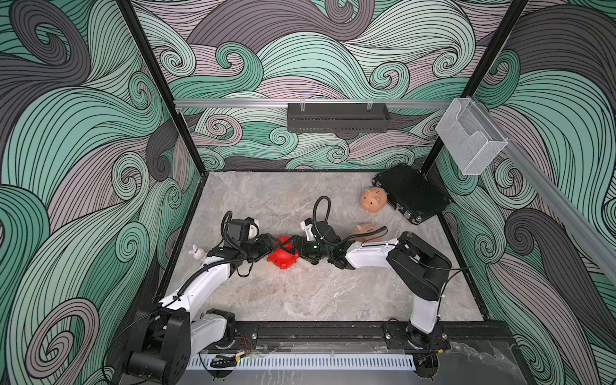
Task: Open piggy banks
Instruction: Adjust the piggy bank at the center of the board.
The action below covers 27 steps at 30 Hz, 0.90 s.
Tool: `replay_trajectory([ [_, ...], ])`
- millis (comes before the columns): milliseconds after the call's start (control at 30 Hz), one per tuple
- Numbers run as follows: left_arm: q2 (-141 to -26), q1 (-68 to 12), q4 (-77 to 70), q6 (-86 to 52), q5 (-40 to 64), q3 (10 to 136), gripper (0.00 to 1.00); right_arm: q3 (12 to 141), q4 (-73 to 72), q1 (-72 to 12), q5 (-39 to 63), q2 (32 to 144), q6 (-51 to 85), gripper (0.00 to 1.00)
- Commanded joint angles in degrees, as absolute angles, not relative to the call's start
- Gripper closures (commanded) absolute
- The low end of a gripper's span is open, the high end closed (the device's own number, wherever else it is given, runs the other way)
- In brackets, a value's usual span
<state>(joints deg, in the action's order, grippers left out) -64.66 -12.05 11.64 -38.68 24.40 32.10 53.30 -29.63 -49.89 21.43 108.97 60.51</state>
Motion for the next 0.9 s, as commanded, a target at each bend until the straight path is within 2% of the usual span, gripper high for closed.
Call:
replay_trajectory([
  [0,-62.24,-11.68,14.8,-39.59,23.33,32.09,0.17,50.74,-28.8,-48.96,20.34,112.14,62.75,0.1],
  [100,-60.22,-10.55,14.94,-40.68,22.98,30.92,0.07,49.95,-30.01,-48.63,20.34,112.5,63.33,0.1],
  [233,-57.73,-8.69,14.21,-42.36,24.07,29.03,0.01,49.31,-30.35,-48.43,19.89,112.42,63.64,0.1],
  [533,-55.75,-6.56,3.74,-50.09,31.27,21.87,0.01,47.99,-30.66,-48.34,17.67,111.62,65.17,0.1],
  [867,-60.67,-6.14,-5.2,-54.29,34.9,19.44,0.01,47.29,-31.88,-48.24,17.75,111.97,66.27,0.1],
])
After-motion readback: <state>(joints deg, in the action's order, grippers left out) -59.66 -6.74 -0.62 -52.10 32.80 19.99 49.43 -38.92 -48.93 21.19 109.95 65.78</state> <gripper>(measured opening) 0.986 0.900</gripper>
